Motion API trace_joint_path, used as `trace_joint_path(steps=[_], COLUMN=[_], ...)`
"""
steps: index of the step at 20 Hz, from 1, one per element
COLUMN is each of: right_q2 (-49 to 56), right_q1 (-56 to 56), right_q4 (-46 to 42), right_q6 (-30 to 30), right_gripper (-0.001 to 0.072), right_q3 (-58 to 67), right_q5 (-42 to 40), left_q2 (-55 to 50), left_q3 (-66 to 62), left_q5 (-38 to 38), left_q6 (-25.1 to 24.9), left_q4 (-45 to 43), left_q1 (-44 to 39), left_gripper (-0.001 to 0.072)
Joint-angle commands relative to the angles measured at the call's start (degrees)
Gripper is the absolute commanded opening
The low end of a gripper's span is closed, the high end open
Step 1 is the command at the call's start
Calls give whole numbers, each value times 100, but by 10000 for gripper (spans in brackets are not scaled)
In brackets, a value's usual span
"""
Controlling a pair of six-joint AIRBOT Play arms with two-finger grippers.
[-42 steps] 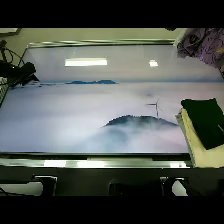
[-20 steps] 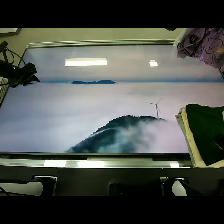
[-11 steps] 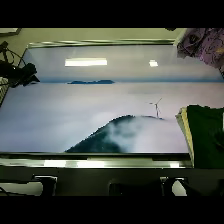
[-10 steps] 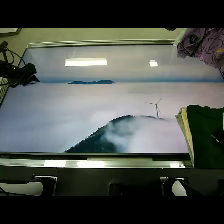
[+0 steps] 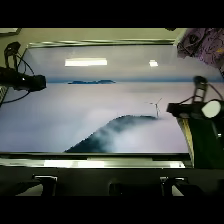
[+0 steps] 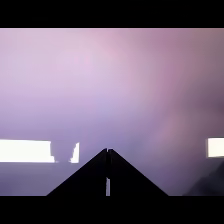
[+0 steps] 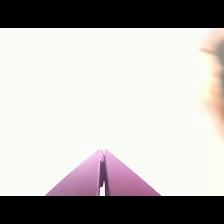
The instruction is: Fold the clothes and pants, and hang the long-sleeved shirts on hangers.
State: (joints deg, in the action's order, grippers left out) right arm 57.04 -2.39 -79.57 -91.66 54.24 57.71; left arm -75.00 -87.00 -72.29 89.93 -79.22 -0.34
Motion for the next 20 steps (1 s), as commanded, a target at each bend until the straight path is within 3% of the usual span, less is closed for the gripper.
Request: trace_joint_path(steps=[1,5,20], right_q2=[-7,-7,-9], right_q1=[1602,2343,2341], right_q4=[-63,-278,-254], right_q6=[232,236,234], right_gripper=[38,38,39], right_q3=[9,9,9], right_q5=[-345,-345,-345], left_q2=[664,866,813], left_q3=[798,798,800], left_q5=[463,680,485], left_q6=[-404,-404,-387], left_q4=[-142,-210,-205], left_q1=[-256,-260,-254], left_gripper=[15,17,19])
